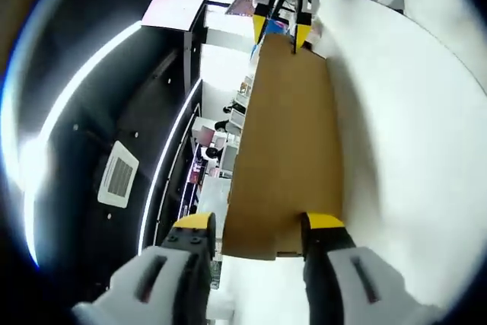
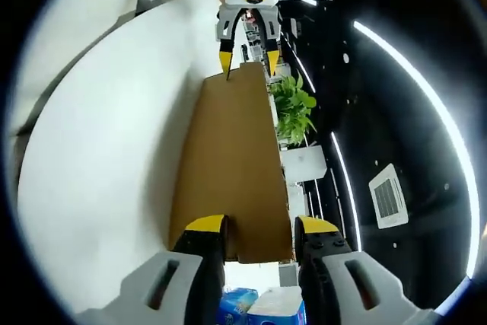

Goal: Operate the shoe box by opening the lid, removing the specified soft item, and placing it in the target area until the item is outside and the box remains undamaged.

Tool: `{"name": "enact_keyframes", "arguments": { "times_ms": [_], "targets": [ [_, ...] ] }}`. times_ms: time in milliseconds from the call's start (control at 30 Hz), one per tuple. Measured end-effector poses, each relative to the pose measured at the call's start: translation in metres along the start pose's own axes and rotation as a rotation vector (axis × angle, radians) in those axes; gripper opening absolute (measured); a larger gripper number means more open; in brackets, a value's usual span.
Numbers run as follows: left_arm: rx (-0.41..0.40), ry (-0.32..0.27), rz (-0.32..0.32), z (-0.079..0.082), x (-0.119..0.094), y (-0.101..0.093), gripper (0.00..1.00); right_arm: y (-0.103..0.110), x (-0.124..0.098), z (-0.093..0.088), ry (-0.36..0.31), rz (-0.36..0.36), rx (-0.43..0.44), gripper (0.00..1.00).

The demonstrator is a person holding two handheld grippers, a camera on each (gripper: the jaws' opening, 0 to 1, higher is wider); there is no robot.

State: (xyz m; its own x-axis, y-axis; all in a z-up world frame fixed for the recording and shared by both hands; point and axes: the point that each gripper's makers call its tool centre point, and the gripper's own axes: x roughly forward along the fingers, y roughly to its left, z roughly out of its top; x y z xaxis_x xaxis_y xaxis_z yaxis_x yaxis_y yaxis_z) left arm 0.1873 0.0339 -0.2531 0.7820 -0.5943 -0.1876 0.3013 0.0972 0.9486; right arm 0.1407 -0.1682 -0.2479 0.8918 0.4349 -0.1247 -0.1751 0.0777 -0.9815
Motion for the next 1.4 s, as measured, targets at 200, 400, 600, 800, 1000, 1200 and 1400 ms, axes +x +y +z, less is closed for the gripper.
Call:
{"name": "enact_keyframes", "arguments": {
  "times_ms": [200, 400, 600, 800, 1000, 1200, 1400],
  "targets": [
    [-0.001, 0.001, -0.001, 0.002, -0.002, 0.003, 0.42, -0.003, -0.001, 0.002, -0.005, -0.004, 0.007, 0.31],
    [-0.020, 0.000, 0.003, 0.000, -0.004, 0.002, 0.36, 0.003, 0.000, 0.000, 0.022, 0.018, 0.053, 0.29],
    [-0.011, 0.012, -0.003, 0.001, -0.005, 0.000, 0.31, 0.001, 0.000, -0.002, 0.038, 0.002, 0.039, 0.29],
    [0.010, -0.002, 0.011, 0.000, -0.005, -0.003, 0.30, 0.005, 0.001, 0.001, 0.034, 0.019, 0.013, 0.28],
    [0.024, -0.004, 0.003, -0.003, -0.003, -0.010, 0.29, 0.012, 0.002, -0.002, 0.045, 0.033, 0.006, 0.28],
    [0.033, 0.006, -0.001, -0.004, -0.001, -0.015, 0.29, 0.021, 0.002, -0.002, 0.034, 0.051, 0.108, 0.29],
    [0.020, -0.005, 0.028, -0.004, 0.000, -0.014, 0.29, 0.017, 0.002, -0.002, 0.049, 0.028, 0.102, 0.28]
  ]
}}
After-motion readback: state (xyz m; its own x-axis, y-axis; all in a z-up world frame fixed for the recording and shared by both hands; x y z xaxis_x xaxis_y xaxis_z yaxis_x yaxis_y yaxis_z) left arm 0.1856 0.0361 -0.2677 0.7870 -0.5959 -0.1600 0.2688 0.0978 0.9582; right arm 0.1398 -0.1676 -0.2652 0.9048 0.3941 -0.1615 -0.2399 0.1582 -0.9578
